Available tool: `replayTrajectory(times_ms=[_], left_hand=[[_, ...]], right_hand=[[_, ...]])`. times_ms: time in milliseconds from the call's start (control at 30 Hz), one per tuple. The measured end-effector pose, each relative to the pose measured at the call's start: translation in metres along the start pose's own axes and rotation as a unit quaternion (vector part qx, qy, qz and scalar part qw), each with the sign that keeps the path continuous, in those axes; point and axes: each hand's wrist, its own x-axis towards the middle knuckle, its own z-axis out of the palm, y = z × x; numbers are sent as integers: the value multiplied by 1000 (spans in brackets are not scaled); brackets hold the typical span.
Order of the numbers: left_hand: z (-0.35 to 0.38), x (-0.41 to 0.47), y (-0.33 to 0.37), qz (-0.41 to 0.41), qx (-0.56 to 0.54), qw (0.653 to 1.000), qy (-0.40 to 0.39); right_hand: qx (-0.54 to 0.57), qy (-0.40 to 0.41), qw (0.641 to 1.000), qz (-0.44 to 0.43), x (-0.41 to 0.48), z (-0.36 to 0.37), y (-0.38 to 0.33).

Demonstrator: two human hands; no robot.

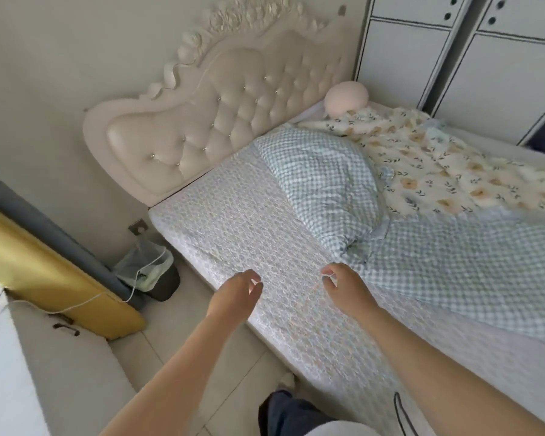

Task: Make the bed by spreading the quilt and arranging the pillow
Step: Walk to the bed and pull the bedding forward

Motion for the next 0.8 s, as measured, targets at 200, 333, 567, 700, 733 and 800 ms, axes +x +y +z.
replayTrajectory(times_ms=[200,333,567,700,733,800], left_hand=[[-11,105,-4,59,25,994,-92],[-18,173,-4,91,62,986,-124],[12,267,13,127,71,962,-230],[52,324,8,149,74,943,-289],[63,343,7,165,77,937,-298],[84,381,6,194,87,925,-315]], right_hand=[[45,10,997,69,83,6,10],[96,27,986,133,124,4,16],[197,104,928,299,172,-3,55],[241,141,882,381,210,2,85],[244,152,871,397,224,3,93],[253,175,852,424,253,9,111]])
